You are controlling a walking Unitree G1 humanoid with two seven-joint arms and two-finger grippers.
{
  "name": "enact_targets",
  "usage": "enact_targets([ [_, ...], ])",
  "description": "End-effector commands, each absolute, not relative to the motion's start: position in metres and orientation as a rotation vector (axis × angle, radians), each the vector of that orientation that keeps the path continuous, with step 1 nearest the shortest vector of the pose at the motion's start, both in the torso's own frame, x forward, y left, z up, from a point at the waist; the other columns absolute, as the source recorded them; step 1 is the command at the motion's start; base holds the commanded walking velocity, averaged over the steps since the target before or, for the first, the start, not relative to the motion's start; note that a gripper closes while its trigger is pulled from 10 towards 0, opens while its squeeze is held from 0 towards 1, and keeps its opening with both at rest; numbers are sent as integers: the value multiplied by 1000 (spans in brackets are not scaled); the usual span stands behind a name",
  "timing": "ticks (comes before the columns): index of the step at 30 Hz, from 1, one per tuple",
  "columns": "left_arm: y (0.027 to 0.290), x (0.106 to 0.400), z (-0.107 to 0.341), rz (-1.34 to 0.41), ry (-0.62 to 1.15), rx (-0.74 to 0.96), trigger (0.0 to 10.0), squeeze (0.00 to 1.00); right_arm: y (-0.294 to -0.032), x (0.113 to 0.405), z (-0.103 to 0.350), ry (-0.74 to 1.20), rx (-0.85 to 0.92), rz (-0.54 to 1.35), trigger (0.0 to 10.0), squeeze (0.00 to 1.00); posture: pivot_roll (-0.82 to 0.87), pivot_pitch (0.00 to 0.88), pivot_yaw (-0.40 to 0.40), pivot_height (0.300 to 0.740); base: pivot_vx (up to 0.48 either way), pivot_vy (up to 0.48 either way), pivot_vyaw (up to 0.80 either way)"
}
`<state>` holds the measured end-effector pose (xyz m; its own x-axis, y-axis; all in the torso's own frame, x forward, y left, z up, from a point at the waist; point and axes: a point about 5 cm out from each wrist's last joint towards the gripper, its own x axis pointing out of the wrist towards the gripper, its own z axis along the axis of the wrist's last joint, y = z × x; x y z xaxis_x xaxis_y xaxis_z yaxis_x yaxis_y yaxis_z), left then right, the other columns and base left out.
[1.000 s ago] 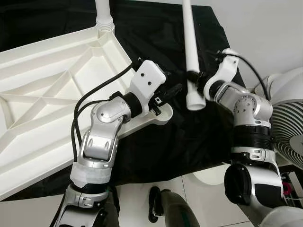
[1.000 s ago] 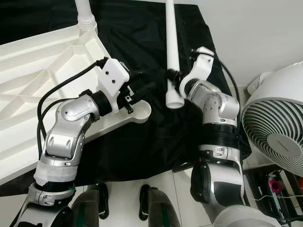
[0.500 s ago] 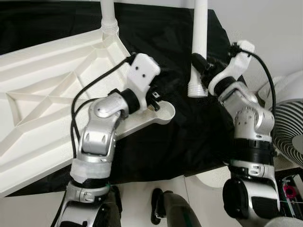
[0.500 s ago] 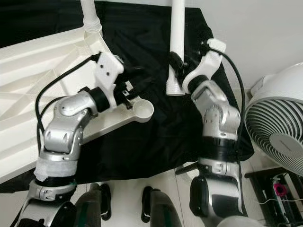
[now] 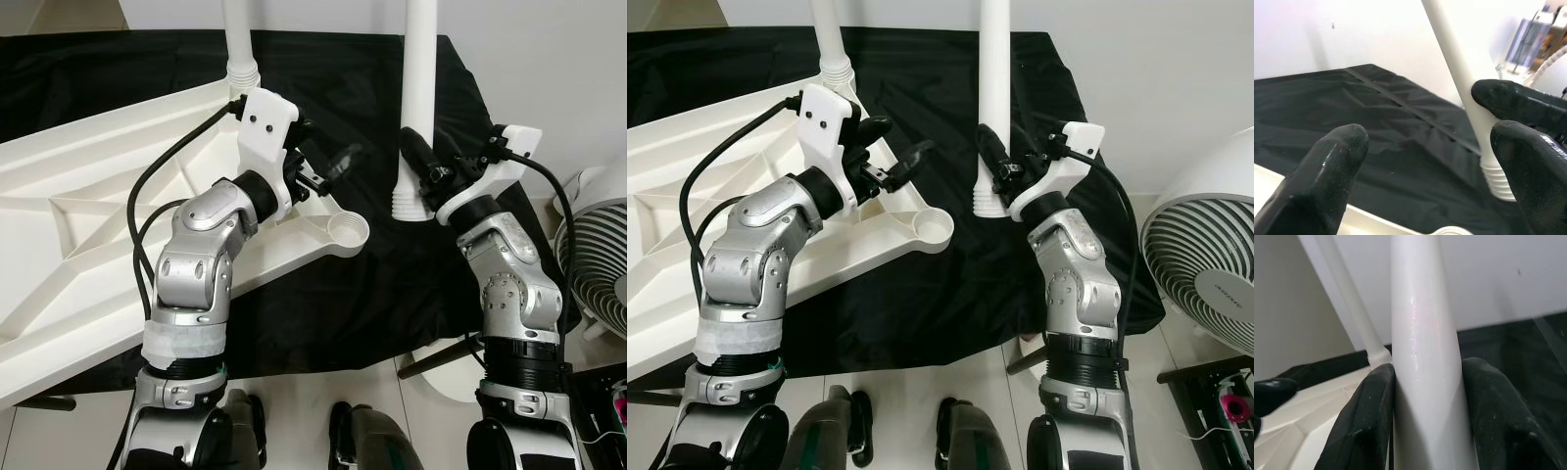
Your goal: Building children table
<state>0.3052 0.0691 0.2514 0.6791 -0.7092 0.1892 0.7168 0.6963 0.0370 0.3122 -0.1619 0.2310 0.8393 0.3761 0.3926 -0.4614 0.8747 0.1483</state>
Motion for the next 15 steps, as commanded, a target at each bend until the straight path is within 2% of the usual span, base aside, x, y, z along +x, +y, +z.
enact_targets([
  [1, 67, 303, 256, -857, -205, -66, 10000, 1000, -159, 308, 231, -397, 207, 477, 10000, 0, -23, 89, 11, 740, 0, 0, 0],
  [5, 65, 301, 257, -911, -180, -126, 10000, 1000, -153, 303, 230, -439, 163, 530, 10000, 0, -27, 83, 14, 740, 0, 0, 0],
  [7, 62, 299, 258, -940, -161, -179, 10000, 925, -149, 301, 227, -444, 141, 561, 10000, 0, -27, 81, 16, 740, 0, 0, 0],
  [9, 61, 298, 258, -948, -154, -200, 10000, 925, -148, 301, 226, -443, 136, 569, 10000, 0, -27, 81, 16, 740, 0, 0, 0],
  [10, 61, 298, 259, -962, -138, -217, 10000, 431, -147, 300, 224, -443, 123, 578, 10000, 0, -26, 79, 19, 740, 0, 0, 0],
  [11, 61, 298, 259, -962, -138, -217, 10000, 431, -147, 300, 224, -443, 123, 578, 10000, 0, -26, 79, 19, 740, 0, 0, 0],
  [12, 59, 295, 259, -990, -120, -239, 10000, 0, -145, 299, 222, -442, 115, 589, 10000, 0, -20, 76, 19, 740, 0, 0, 0],
  [15, 57, 296, 260, -1011, -55, -303, 10000, 0, -138, 295, 219, -444, 103, 634, 10000, 0, -20, 71, 24, 740, 0, 0, 0],
])
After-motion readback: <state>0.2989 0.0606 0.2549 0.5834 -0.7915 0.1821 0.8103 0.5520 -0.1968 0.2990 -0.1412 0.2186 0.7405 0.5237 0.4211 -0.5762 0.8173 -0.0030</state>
